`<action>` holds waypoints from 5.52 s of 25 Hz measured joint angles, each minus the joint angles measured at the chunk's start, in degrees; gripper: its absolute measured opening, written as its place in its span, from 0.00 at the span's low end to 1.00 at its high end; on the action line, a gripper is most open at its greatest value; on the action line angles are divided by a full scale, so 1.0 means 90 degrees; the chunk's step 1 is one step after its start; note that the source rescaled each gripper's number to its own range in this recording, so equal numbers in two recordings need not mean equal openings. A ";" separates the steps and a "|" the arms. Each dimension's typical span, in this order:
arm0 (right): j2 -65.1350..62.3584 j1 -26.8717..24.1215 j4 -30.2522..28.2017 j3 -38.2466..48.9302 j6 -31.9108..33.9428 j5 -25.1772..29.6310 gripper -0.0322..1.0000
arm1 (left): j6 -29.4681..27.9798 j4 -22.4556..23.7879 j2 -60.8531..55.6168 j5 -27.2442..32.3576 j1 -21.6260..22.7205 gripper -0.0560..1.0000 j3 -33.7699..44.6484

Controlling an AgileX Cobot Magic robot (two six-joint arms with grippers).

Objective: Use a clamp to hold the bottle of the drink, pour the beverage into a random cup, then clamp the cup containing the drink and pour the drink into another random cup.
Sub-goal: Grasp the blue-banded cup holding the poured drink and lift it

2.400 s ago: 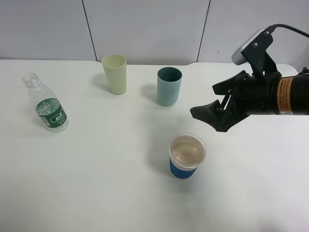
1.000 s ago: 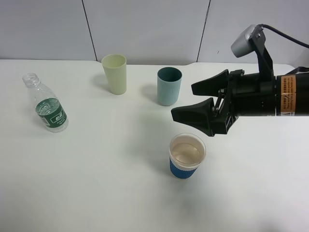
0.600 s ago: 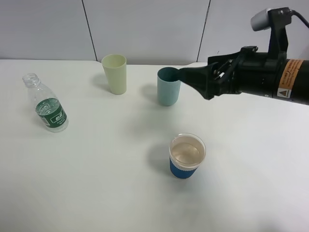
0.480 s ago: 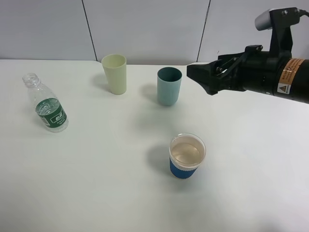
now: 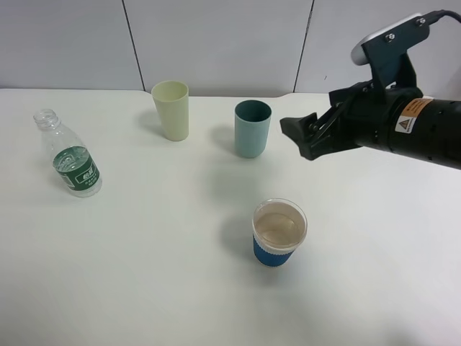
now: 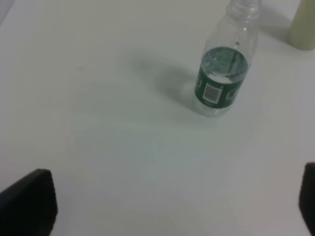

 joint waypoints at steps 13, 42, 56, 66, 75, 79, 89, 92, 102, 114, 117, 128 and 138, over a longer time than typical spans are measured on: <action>0.0000 0.1769 -0.0412 0.0000 0.1036 0.0924 0.62 | 0.0000 0.0000 0.0000 0.0000 0.0000 1.00 0.0000; 0.0000 0.2116 -0.1029 0.0000 0.2294 0.2910 1.00 | 0.0000 0.0000 0.0000 0.0000 0.0000 1.00 0.0000; -0.0012 0.2116 -0.1714 0.0466 0.3178 0.2980 1.00 | 0.0000 0.0000 0.0000 0.0000 0.0000 1.00 0.0000; 0.0024 0.2116 -0.2387 0.1453 0.3787 0.2043 1.00 | 0.0006 0.0000 0.0000 0.0000 0.0000 1.00 0.0000; 0.0024 0.1855 -0.2318 0.1507 0.3787 0.1858 1.00 | 0.0001 0.0000 0.0000 0.0000 0.0000 1.00 0.0000; 0.0024 0.1633 -0.1546 0.1512 0.3260 0.1586 1.00 | 0.0001 0.0000 0.0000 0.0000 0.0000 1.00 0.0000; 0.0024 0.1621 0.0878 0.1521 0.0268 0.0987 1.00 | 0.0001 0.0000 0.0000 0.0000 0.0000 1.00 0.0000; 0.0024 0.1621 0.0974 0.1684 0.0195 0.0742 1.00 | 0.0001 0.0000 0.0000 0.0000 0.0000 1.00 0.0000; 0.0024 0.1621 0.0974 0.2502 0.0175 -0.0593 1.00 | 0.0001 0.0000 0.0000 0.0000 0.0000 1.00 0.0000; 0.2373 0.1621 0.0646 0.2576 0.0175 -0.2951 1.00 | 0.0001 0.0000 0.0000 0.0000 0.0000 1.00 0.0000; 0.2889 0.1621 0.0345 0.2576 0.0175 -0.3694 1.00 | 0.0001 0.0000 0.0000 0.0000 0.0000 1.00 0.0000; 0.4327 0.1621 0.0239 0.2579 -0.0283 -0.5728 1.00 | 0.0001 0.0000 0.0000 0.0000 0.0000 1.00 0.0000; 0.4772 0.1621 0.0120 0.2579 -0.0343 -0.5968 1.00 | 0.0001 0.0000 0.0000 0.0000 0.0000 1.00 0.0000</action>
